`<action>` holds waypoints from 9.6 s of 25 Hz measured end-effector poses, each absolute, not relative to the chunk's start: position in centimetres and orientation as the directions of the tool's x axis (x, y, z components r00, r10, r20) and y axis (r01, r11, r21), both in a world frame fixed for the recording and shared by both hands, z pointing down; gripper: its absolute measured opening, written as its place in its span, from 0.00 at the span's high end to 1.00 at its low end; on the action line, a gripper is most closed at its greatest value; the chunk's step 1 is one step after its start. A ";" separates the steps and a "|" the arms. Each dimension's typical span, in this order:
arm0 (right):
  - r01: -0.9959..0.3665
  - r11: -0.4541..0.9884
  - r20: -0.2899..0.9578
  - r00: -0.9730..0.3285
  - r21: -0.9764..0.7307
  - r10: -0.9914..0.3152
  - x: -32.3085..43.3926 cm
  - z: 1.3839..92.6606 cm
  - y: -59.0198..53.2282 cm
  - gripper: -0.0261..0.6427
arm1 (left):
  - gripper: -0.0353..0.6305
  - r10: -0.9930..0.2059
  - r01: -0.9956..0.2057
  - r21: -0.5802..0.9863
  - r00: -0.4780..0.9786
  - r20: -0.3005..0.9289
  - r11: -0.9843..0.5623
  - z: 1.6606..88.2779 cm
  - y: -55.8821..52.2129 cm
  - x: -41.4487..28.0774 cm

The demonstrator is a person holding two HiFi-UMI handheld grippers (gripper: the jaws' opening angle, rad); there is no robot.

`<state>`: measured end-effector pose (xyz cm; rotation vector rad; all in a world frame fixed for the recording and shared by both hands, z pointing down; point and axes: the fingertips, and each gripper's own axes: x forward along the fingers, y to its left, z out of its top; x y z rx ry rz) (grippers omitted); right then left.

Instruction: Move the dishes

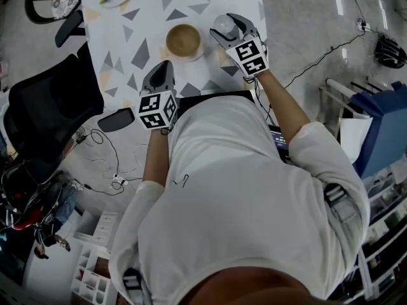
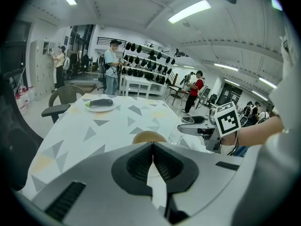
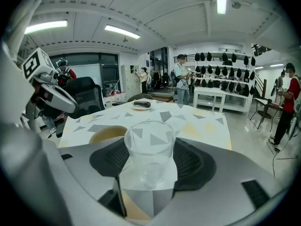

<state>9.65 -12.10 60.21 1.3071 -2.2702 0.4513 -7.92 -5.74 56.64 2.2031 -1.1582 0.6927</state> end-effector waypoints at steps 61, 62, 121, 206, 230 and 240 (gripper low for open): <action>-0.060 0.914 0.855 -0.332 0.401 -0.398 -4.0 65.5 -4.3 0.80 | 0.92 -0.645 -0.940 0.335 0.291 0.707 -0.057 61.8 0.1 -19.7; -0.053 0.913 0.859 -0.320 0.404 -0.399 -4.2 65.7 -4.4 0.80 | 0.92 -0.646 -0.941 0.336 0.287 0.708 -0.050 61.8 0.3 -20.0; -0.241 0.905 0.777 -0.464 0.351 -0.426 -11.0 56.4 -8.8 0.94 | 0.92 -0.691 -0.933 0.348 0.312 0.652 -0.093 59.9 -4.9 -23.1; -0.843 0.537 0.598 -0.411 0.039 -0.688 1.7 53.2 -6.1 0.97 | 0.92 -0.529 -0.752 0.360 0.649 0.547 -0.551 54.7 -9.0 -6.6; -0.916 0.401 0.258 -0.382 0.022 -0.887 6.5 37.5 -13.5 0.97 | 0.92 -0.745 -0.787 0.191 0.616 0.254 -0.586 38.8 -15.3 -4.1; -0.913 0.405 0.224 -0.384 0.057 -0.896 5.7 35.9 -14.3 0.97 | 0.92 -0.778 -0.803 0.190 0.595 0.202 -0.565 37.3 -16.2 -4.5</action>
